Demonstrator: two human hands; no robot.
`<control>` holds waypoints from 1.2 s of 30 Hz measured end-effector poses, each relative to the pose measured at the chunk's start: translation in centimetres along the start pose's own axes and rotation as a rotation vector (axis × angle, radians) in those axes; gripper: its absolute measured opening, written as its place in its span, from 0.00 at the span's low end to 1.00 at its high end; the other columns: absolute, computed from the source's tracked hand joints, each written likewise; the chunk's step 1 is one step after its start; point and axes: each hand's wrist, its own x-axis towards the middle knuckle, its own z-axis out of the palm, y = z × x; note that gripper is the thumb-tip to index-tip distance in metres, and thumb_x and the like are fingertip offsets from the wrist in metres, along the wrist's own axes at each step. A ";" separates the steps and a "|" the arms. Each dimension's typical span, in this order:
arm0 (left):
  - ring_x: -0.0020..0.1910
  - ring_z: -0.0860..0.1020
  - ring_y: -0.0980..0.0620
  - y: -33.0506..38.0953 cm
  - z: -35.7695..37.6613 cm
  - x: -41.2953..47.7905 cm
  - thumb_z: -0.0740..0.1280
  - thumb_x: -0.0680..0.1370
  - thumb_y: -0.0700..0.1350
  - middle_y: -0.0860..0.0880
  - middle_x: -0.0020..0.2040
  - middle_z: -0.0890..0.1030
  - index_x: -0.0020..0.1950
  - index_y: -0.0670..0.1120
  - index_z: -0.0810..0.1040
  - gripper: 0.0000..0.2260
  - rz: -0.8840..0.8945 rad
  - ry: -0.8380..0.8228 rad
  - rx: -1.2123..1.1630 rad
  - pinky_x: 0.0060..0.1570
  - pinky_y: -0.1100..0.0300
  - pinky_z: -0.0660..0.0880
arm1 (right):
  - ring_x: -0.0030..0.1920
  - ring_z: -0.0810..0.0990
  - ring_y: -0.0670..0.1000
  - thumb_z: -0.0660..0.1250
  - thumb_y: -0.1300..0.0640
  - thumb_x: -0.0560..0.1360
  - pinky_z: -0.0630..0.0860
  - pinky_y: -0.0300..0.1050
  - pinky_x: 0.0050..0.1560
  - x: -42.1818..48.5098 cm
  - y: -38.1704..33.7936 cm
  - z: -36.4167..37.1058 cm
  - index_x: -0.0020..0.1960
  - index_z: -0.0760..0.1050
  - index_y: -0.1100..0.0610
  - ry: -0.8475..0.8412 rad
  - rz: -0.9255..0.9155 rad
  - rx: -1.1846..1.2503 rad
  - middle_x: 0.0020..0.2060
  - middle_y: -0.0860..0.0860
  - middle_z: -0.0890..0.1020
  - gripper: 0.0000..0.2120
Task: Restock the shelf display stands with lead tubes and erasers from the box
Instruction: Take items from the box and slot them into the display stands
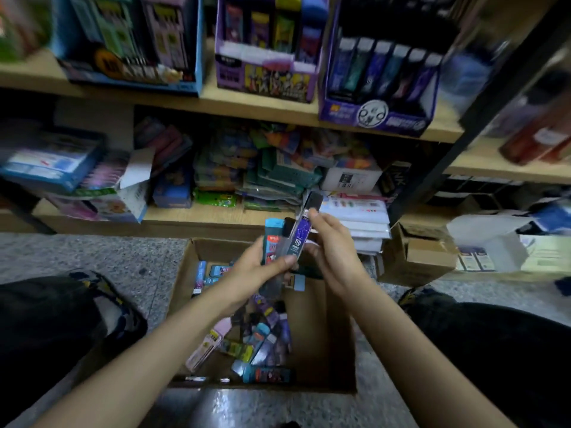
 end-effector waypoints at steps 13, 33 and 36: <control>0.25 0.72 0.57 15.3 1.0 0.9 0.61 0.78 0.43 0.48 0.32 0.75 0.46 0.45 0.71 0.03 0.294 -0.035 0.108 0.27 0.67 0.70 | 0.32 0.77 0.48 0.65 0.59 0.77 0.70 0.41 0.34 0.2 -17.8 0.5 0.37 0.69 0.55 -0.133 -0.288 -0.152 0.33 0.52 0.80 0.10; 0.31 0.76 0.56 20.1 -1.3 4.6 0.65 0.71 0.49 0.53 0.32 0.79 0.51 0.47 0.76 0.11 0.329 0.177 0.015 0.38 0.61 0.73 | 0.37 0.76 0.48 0.71 0.60 0.72 0.80 0.48 0.41 9.5 -24.0 -2.1 0.41 0.76 0.58 0.123 -0.783 -0.822 0.35 0.53 0.76 0.05; 0.31 0.77 0.57 19.9 -1.1 4.3 0.65 0.70 0.50 0.53 0.33 0.80 0.51 0.47 0.76 0.12 0.320 0.181 0.016 0.38 0.62 0.74 | 0.35 0.75 0.45 0.70 0.60 0.73 0.77 0.35 0.35 9.6 -23.9 -2.1 0.40 0.76 0.62 0.057 -0.749 -0.856 0.35 0.56 0.76 0.06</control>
